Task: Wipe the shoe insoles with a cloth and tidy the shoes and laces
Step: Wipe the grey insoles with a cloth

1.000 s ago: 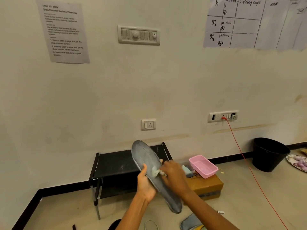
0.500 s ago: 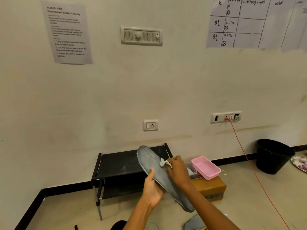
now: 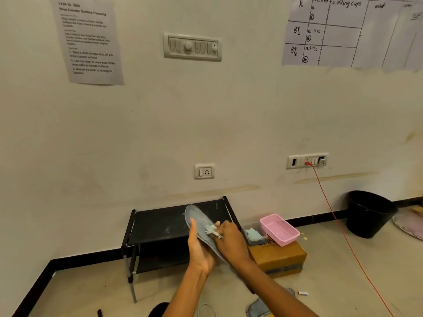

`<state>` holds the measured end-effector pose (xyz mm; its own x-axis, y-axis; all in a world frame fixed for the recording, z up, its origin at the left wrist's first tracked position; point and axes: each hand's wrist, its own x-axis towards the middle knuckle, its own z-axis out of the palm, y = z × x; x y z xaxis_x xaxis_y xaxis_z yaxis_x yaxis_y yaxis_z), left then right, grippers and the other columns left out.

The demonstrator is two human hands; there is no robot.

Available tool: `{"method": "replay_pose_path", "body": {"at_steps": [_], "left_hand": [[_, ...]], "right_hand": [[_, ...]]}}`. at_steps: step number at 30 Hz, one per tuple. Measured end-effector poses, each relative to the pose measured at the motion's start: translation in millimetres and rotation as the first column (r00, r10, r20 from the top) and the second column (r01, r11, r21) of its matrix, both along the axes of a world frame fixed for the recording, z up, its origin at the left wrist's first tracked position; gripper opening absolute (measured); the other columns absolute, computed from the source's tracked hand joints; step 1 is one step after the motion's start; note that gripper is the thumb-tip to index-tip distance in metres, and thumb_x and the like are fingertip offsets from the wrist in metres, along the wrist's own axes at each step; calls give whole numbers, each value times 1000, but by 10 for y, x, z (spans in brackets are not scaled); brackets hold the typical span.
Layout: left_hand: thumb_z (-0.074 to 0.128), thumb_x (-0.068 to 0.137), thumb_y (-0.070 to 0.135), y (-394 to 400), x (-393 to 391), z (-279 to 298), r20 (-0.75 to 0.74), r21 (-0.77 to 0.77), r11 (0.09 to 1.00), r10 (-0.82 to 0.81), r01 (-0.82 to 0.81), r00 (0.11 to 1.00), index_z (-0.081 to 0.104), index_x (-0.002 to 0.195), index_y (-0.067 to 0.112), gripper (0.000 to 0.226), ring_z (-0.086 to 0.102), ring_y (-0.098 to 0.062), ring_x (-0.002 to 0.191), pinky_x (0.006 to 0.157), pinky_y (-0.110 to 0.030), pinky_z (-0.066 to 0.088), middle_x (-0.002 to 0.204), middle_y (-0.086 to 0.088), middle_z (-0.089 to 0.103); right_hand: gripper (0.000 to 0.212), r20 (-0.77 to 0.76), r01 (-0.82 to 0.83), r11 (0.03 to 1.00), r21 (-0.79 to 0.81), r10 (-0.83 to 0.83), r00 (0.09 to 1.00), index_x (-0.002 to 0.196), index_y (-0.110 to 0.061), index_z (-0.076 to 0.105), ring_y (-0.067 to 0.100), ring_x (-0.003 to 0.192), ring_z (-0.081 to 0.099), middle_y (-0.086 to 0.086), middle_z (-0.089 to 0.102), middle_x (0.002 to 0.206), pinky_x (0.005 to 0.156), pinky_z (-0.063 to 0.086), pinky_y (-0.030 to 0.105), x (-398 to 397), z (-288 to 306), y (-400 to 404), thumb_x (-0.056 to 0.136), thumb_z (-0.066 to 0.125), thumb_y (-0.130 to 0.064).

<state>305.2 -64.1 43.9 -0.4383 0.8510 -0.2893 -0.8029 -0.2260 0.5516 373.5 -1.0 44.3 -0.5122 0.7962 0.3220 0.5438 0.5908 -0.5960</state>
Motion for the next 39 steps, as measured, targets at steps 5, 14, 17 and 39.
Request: {"method": "replay_pose_path", "body": {"at_steps": [5,14,17,39], "left_hand": [[49,71,70,-115,-93,-105,63,-14,1000,-16,17,998,54,122,-3,90,65,-33,95,87,-45,52,113,-22,63],[45,76,72,-101,50,-56,-15,18,999,-46,46,999,68,105,0,80,68,-34,89,76,-43,57,101,-22,68],[52,73,71,-132,-7,-50,-11,46,996,-78,79,997,66,110,-1,81,69,-32,87,74,-43,58,102,-21,69],[44,92,47,-165,101,39,-114,-87,986,-148,139,982,61,114,4,51,62,-36,96,77,-46,52,97,-22,71]], "right_hand": [[34,152,-354,928,117,336,930,120,-19,59,11,117,40,-2,52,122,99,36,32,171,-20,-288,96,42,-34],[33,233,-354,914,198,307,923,111,-21,65,12,102,41,0,54,109,88,36,27,233,72,-136,98,39,-36],[32,256,-434,872,228,376,890,112,-20,64,9,110,39,0,54,113,90,30,26,296,98,-234,98,41,-36],[32,-123,-146,970,-193,124,985,107,-12,66,16,96,59,8,65,110,86,46,28,119,250,83,96,47,-34]]}}
